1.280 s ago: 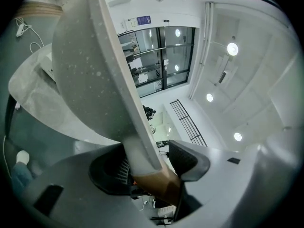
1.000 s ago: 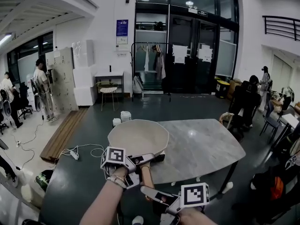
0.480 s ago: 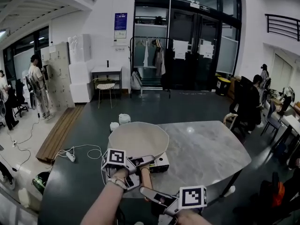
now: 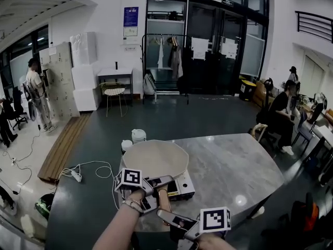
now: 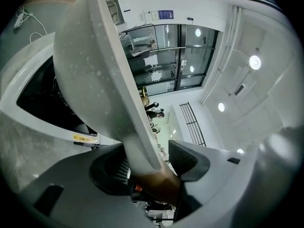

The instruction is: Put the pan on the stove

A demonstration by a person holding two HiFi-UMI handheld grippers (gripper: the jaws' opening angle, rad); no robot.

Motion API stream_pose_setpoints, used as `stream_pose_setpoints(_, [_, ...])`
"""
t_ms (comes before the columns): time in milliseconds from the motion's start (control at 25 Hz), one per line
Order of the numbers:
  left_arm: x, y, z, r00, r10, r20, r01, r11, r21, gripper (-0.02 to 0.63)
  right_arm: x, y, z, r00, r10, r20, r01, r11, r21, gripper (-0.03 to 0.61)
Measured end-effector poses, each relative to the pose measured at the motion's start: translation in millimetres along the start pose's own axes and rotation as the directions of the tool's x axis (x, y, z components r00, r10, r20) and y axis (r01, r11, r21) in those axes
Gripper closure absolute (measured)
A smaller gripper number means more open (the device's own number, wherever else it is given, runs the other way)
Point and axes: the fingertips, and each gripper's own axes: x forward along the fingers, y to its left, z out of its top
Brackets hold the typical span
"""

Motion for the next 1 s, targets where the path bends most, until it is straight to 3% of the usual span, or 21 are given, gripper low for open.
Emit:
stream_pose_setpoints(560, [-8, 22, 20, 1.0, -0.015, -0.022, 0.014, 0.998, -0.053, 0.359, 27, -11, 6, 0.998, -0.061, -0.03, 0.063, 0.996, 0.07, 0.39])
stream_pose_setpoints(720, [-9, 19, 23, 0.999, -0.035, 0.001, 0.035, 0.998, -0.055, 0.359, 28, -13, 9, 0.997, -0.064, -0.037, 0.066, 0.997, 0.041, 0.396])
stream_pose_setpoints(1000, [-10, 21, 11, 0.999, 0.031, -0.013, -0.031, 0.999, 0.034, 0.286, 23, -26, -2, 0.992, -0.11, -0.054, 0.116, 0.984, 0.136, 0.416])
